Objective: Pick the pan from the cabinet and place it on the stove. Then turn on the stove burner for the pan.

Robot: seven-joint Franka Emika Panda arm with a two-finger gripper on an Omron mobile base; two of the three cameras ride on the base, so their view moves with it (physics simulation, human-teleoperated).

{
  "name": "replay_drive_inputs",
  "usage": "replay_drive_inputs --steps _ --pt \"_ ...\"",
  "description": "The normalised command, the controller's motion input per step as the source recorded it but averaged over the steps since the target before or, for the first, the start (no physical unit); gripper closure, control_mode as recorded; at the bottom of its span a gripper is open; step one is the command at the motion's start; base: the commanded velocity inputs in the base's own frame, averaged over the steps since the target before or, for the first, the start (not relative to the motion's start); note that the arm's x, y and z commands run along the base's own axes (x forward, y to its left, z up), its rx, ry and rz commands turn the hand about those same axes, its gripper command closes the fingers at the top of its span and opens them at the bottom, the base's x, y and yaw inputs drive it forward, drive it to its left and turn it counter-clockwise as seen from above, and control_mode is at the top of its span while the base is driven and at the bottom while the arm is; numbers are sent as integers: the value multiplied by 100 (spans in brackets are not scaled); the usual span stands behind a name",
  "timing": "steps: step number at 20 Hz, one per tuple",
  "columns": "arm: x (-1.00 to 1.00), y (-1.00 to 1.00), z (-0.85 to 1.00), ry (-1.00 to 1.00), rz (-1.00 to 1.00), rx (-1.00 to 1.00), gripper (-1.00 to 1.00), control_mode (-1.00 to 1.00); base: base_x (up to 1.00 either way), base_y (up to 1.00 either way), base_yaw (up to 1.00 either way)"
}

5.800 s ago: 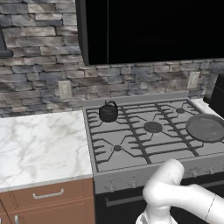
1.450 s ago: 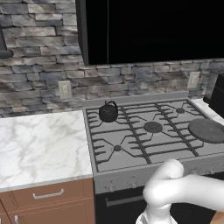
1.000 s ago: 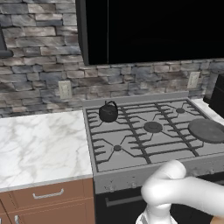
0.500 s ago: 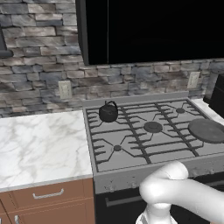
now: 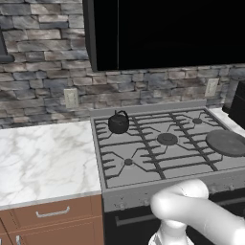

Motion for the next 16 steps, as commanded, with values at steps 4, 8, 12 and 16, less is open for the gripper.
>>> replay_drive_inputs --steps 4,8,12,16 --pt "-35 44 0 0 0 4 -100 -100 0 0 0" --pt "-28 51 0 -1 0 4 -100 -100 0 0 0" --pt "-21 51 -8 -5 2 5 -100 -100 0 0 0" --pt "-13 25 -10 -9 5 6 -100 -100 0 0 0"
